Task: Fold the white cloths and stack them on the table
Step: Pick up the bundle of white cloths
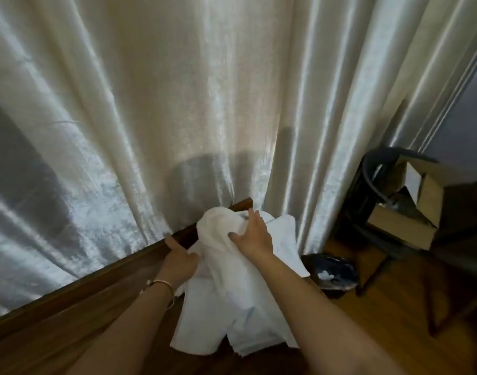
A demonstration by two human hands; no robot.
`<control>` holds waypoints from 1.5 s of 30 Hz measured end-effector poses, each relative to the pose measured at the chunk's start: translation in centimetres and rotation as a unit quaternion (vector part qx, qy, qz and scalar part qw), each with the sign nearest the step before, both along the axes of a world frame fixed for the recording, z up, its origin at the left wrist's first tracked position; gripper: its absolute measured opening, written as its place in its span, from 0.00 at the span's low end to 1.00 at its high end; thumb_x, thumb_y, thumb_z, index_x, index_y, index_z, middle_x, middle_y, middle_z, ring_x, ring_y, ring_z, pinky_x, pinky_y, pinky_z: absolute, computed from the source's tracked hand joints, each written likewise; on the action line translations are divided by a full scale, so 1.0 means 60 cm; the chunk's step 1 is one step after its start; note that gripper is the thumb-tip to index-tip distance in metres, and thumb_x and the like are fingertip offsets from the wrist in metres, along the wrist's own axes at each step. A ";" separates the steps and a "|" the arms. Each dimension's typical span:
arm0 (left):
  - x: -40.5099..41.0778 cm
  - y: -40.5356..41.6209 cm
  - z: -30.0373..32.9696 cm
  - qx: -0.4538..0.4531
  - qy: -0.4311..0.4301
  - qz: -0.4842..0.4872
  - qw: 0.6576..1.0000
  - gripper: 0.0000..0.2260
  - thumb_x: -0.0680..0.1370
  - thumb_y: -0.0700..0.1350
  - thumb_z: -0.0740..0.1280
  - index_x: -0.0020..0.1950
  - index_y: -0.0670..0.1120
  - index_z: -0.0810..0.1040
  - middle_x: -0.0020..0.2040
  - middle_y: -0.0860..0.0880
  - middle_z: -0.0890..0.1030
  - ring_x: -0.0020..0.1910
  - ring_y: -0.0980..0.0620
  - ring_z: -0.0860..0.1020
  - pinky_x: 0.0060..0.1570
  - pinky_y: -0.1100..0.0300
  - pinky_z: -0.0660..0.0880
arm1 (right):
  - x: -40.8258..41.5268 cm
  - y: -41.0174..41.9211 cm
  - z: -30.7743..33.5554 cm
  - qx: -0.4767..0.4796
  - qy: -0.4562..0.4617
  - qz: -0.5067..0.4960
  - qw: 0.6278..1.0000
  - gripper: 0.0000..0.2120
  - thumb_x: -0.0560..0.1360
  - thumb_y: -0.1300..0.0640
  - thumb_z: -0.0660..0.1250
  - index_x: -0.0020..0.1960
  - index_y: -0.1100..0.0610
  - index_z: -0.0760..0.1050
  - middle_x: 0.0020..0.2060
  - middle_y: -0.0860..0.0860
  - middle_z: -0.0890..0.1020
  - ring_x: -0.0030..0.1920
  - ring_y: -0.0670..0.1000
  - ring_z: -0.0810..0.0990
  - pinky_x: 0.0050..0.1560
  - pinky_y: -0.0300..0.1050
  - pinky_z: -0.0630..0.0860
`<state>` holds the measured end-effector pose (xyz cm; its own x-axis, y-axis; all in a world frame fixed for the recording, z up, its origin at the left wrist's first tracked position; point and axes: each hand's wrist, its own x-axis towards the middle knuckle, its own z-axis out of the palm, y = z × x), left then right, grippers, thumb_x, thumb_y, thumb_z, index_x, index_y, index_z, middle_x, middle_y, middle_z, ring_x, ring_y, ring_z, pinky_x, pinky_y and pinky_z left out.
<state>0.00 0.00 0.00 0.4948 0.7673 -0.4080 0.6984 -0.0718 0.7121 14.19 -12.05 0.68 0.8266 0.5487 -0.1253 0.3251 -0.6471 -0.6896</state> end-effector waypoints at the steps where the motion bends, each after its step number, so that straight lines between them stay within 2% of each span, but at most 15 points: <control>1: -0.002 0.002 0.000 0.005 -0.022 0.000 1.000 0.42 0.78 0.47 0.63 0.75 0.46 0.30 0.52 0.41 0.77 0.35 0.50 0.74 0.41 0.57 0.73 | 0.005 0.011 -0.001 -0.001 0.005 -0.015 1.000 0.47 0.70 0.41 0.71 0.78 0.52 0.47 0.77 0.52 0.58 0.76 0.55 0.59 0.71 0.55 0.64; 4: -0.010 0.005 0.005 0.000 -0.041 -0.003 0.999 0.45 0.76 0.46 0.66 0.75 0.48 0.30 0.46 0.48 0.76 0.36 0.54 0.75 0.39 0.59 0.72 | 0.008 0.032 0.000 -0.077 0.027 -0.046 0.996 0.50 0.68 0.40 0.71 0.78 0.51 0.43 0.69 0.55 0.71 0.69 0.57 0.69 0.68 0.52 0.63; 7: -0.014 0.011 0.013 0.005 -0.052 -0.027 0.998 0.46 0.75 0.48 0.67 0.75 0.49 0.32 0.40 0.54 0.76 0.37 0.53 0.77 0.33 0.62 0.70 | -0.008 0.037 0.006 -0.130 -0.027 -0.037 0.991 0.26 0.72 0.48 0.63 0.70 0.48 0.67 0.58 0.52 0.79 0.61 0.56 0.74 0.57 0.50 0.60; 9: -0.008 0.013 0.036 0.002 -0.074 -0.058 0.996 0.44 0.75 0.48 0.68 0.76 0.47 0.37 0.43 0.51 0.79 0.41 0.52 0.79 0.36 0.60 0.75 | -0.013 0.020 0.015 -0.058 -0.087 -0.022 0.994 0.13 0.71 0.52 0.60 0.53 0.43 0.78 0.50 0.47 0.81 0.55 0.54 0.76 0.52 0.51 0.61; 11: -0.009 0.010 0.067 0.006 -0.083 -0.120 0.989 0.42 0.74 0.51 0.71 0.77 0.45 0.45 0.61 0.45 0.77 0.58 0.47 0.76 0.55 0.50 0.77 | -0.013 -0.012 0.030 0.063 -0.111 -0.008 0.992 0.11 0.72 0.55 0.62 0.46 0.43 0.81 0.48 0.42 0.80 0.55 0.52 0.77 0.53 0.50 0.67; 14: -0.018 0.008 0.131 0.101 0.028 -0.323 0.941 0.57 0.61 0.65 0.76 0.76 0.52 0.41 0.76 0.50 0.51 0.75 0.46 0.54 0.73 0.45 0.58 | -0.008 -0.067 0.070 0.217 -0.072 0.040 0.973 0.08 0.76 0.57 0.66 0.51 0.46 0.80 0.46 0.39 0.77 0.58 0.46 0.76 0.53 0.47 0.72; 17: -0.024 0.002 0.196 0.116 0.094 -0.452 0.879 0.65 0.54 0.68 0.77 0.75 0.58 0.33 0.77 0.58 0.41 0.77 0.50 0.45 0.76 0.48 0.49 | -0.012 -0.111 0.141 0.266 -0.058 0.066 0.960 0.10 0.79 0.54 0.63 0.49 0.37 0.75 0.46 0.34 0.80 0.48 0.34 0.77 0.45 0.31 0.70; 21: -0.017 -0.023 0.267 0.115 -0.017 -0.510 0.852 0.56 0.56 0.67 0.77 0.75 0.62 0.46 0.74 0.65 0.52 0.73 0.58 0.56 0.74 0.55 0.56 | -0.034 -0.135 0.262 0.342 -0.099 0.074 0.932 0.15 0.79 0.60 0.63 0.51 0.38 0.74 0.45 0.30 0.80 0.48 0.30 0.77 0.45 0.24 0.70; 24: -0.014 -0.061 0.308 0.045 -0.207 -0.441 0.872 0.30 0.57 0.66 0.75 0.57 0.74 0.71 0.58 0.71 0.76 0.57 0.70 0.74 0.56 0.68 0.74 | -0.067 -0.120 0.336 0.416 -0.057 0.080 0.904 0.16 0.77 0.58 0.63 0.49 0.35 0.77 0.45 0.36 0.82 0.47 0.37 0.81 0.44 0.31 0.75; 29: -0.008 -0.076 0.336 -0.119 -0.528 -0.096 0.835 0.17 0.65 0.55 0.75 0.52 0.52 0.82 0.51 0.51 0.85 0.52 0.53 0.83 0.52 0.57 0.79 | -0.106 -0.086 0.377 0.464 0.237 0.242 0.819 0.17 0.72 0.55 0.58 0.58 0.52 0.76 0.52 0.51 0.82 0.52 0.49 0.81 0.49 0.40 0.78; 33: -0.042 -0.023 0.320 0.062 -0.492 0.002 0.869 0.05 0.71 0.48 0.72 0.44 0.56 0.80 0.37 0.64 0.83 0.37 0.69 0.80 0.31 0.75 0.73 | -0.064 -0.084 0.310 0.492 0.108 0.055 0.862 0.13 0.73 0.52 0.60 0.50 0.51 0.82 0.51 0.46 0.84 0.48 0.46 0.81 0.44 0.39 0.79; 35: -0.062 0.006 0.307 0.103 -0.441 0.014 0.892 0.05 0.71 0.47 0.71 0.43 0.56 0.79 0.36 0.63 0.83 0.36 0.70 0.79 0.29 0.73 0.72 | -0.020 -0.091 0.251 0.482 0.126 -0.111 0.860 0.09 0.74 0.55 0.62 0.43 0.52 0.81 0.44 0.48 0.84 0.40 0.47 0.80 0.37 0.40 0.77; 38: -0.082 0.038 0.292 0.134 -0.347 0.002 0.928 0.05 0.67 0.51 0.70 0.40 0.56 0.77 0.39 0.60 0.80 0.39 0.64 0.78 0.33 0.64 0.71 | 0.046 -0.100 0.125 0.299 0.192 -0.272 0.894 0.05 0.74 0.59 0.63 0.47 0.59 0.76 0.40 0.55 0.78 0.37 0.52 0.74 0.32 0.43 0.72; 41: -0.087 0.047 0.280 0.153 -0.281 -0.014 0.947 0.08 0.63 0.55 0.68 0.39 0.56 0.74 0.39 0.57 0.79 0.39 0.59 0.77 0.32 0.61 0.70 | 0.062 -0.096 0.018 0.141 0.253 -0.326 0.900 0.29 0.73 0.51 0.71 0.68 0.63 0.68 0.59 0.60 0.75 0.56 0.61 0.76 0.49 0.52 0.76; 45: -0.085 0.055 0.263 0.127 -0.267 0.008 0.955 0.08 0.64 0.54 0.72 0.38 0.55 0.75 0.39 0.56 0.79 0.39 0.57 0.78 0.32 0.60 0.70 | 0.053 -0.067 -0.044 0.016 0.294 -0.327 0.898 0.51 0.61 0.31 0.70 0.72 0.62 0.62 0.68 0.59 0.69 0.66 0.63 0.70 0.64 0.55 0.72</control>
<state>-5.10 3.32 15.78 0.5682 0.8169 0.0990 0.2435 -0.2818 0.9281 17.35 -16.06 -1.96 0.7701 -0.0194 -0.6376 -0.5435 -0.5432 -0.6399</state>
